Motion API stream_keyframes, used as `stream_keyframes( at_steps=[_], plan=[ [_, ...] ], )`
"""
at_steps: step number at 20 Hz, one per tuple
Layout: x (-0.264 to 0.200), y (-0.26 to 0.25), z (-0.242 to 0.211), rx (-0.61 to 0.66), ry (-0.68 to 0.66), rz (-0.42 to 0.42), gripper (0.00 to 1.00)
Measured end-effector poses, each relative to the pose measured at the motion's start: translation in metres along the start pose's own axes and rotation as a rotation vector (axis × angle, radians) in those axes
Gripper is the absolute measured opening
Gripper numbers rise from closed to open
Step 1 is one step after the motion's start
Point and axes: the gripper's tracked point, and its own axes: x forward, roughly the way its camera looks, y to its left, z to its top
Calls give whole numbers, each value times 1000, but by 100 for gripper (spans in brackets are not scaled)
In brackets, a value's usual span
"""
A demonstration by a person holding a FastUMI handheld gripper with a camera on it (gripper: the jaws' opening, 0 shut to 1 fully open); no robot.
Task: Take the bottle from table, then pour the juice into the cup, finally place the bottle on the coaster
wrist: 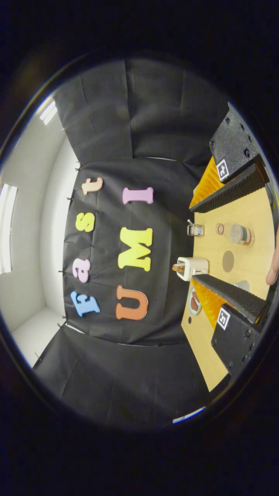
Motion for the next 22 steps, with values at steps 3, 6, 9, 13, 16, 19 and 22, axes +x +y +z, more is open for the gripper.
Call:
stream_keyframes(
  at_steps=[3,6,9,13,16,19,22],
  plan=[
    [10,-7,-13,-4,3,-4,100],
    [22,-11,-31,-11,17,-12,100],
    [33,-14,-51,7,46,-9,100],
    [49,-23,-74,9,65,-26,100],
    [61,-33,-94,21,84,-50,100],
    [71,-36,-127,28,148,-45,100],
    [82,-42,-149,25,184,-57,100]
  ],
)
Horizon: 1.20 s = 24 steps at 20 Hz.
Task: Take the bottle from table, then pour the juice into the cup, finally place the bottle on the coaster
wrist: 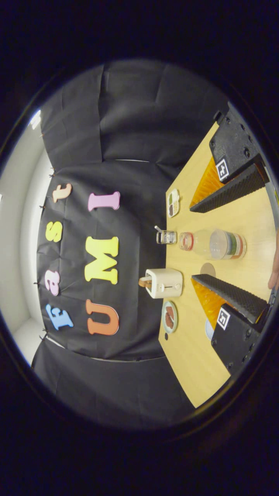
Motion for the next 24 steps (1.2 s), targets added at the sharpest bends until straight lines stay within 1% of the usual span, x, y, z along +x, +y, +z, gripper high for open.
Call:
stream_keyframes(
  at_steps=[5,7,10,14,18,19,21,22,24],
  plan=[
    [23,-3,-37,21,48,2,100],
    [32,0,-46,35,50,17,100],
    [44,1,-51,53,12,32,100],
    [62,3,-66,74,-26,28,100],
    [78,0,-75,49,-44,-11,100],
    [82,0,-76,46,-49,-22,99],
    [87,0,-76,31,-58,-31,92],
    [84,-3,-73,40,-56,-50,89],
    [86,-3,-75,54,-40,-37,82]
  ],
)
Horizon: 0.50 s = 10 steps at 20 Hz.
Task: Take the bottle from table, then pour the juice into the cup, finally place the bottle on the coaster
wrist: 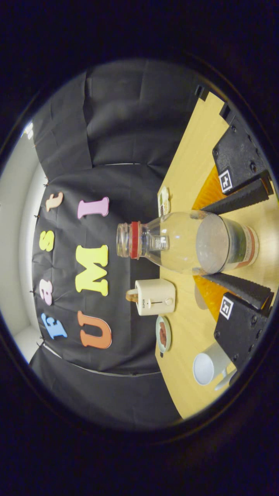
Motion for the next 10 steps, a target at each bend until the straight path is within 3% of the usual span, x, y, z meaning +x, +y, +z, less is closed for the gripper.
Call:
stream_keyframes(
  at_steps=[10],
  plan=[
    [-14,-11,60,-217,-67,-45,80]
  ],
)
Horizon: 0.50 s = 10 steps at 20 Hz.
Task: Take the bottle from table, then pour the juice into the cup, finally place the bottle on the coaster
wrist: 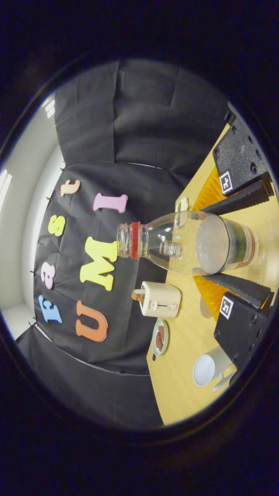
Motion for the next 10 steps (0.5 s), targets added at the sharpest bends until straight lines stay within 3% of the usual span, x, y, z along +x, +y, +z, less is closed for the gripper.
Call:
stream_keyframes(
  at_steps=[10],
  plan=[
    [0,21,21,-297,13,-5,80]
  ],
)
